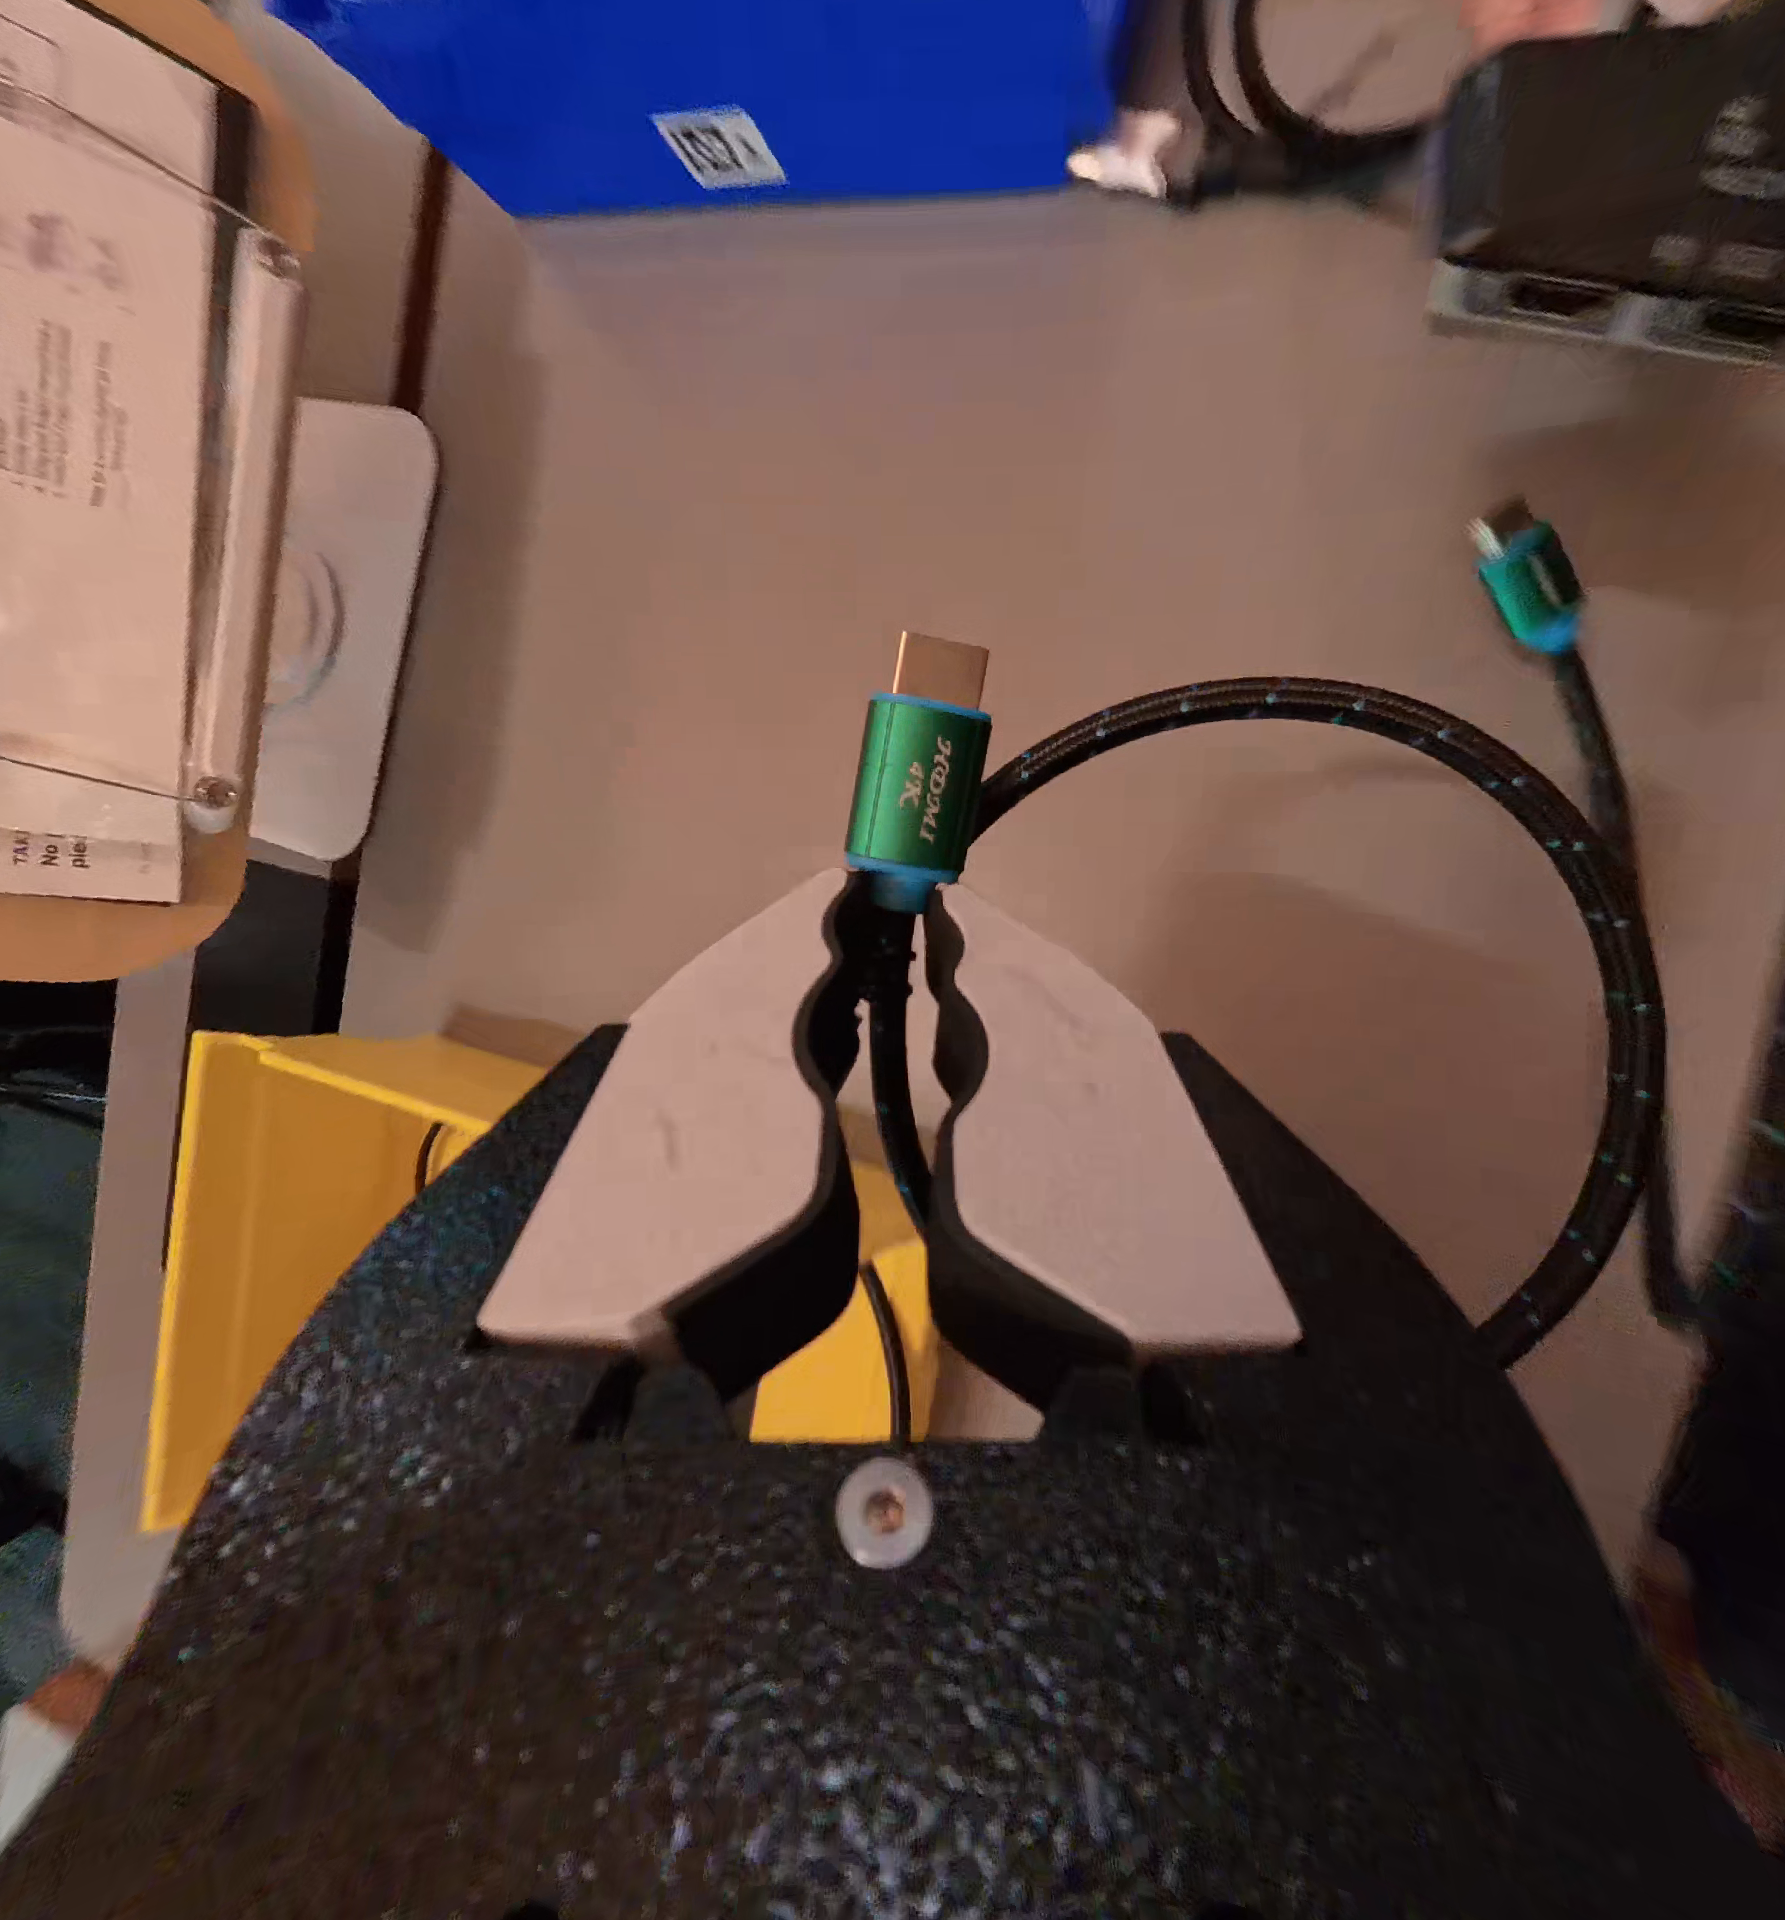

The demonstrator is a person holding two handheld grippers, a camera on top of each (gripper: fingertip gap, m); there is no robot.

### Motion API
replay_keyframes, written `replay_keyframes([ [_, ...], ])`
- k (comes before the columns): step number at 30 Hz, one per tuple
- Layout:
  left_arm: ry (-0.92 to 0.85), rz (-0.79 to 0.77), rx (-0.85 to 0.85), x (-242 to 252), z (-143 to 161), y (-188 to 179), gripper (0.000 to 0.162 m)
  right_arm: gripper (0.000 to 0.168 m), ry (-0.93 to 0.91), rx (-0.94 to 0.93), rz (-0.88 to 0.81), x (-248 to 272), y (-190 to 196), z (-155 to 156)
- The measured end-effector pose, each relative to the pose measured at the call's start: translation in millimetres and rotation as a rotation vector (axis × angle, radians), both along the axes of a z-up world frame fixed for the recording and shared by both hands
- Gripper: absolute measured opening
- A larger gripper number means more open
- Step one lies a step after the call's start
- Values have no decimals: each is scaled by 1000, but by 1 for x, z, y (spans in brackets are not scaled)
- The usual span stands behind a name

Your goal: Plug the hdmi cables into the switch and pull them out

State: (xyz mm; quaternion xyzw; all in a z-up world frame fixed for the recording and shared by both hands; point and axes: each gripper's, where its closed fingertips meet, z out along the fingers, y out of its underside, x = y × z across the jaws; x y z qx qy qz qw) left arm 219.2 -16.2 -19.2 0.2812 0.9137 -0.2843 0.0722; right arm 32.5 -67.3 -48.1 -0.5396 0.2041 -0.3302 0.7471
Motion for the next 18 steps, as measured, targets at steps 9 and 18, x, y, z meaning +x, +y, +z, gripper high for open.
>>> replay_keyframes([
  [9,-302,60,366,24,78,34,10,23,5,-27,5,0,4,-2],
  [18,-157,-59,580,-68,33,34,10,23,-1,-33,7,1,7,-1],
])
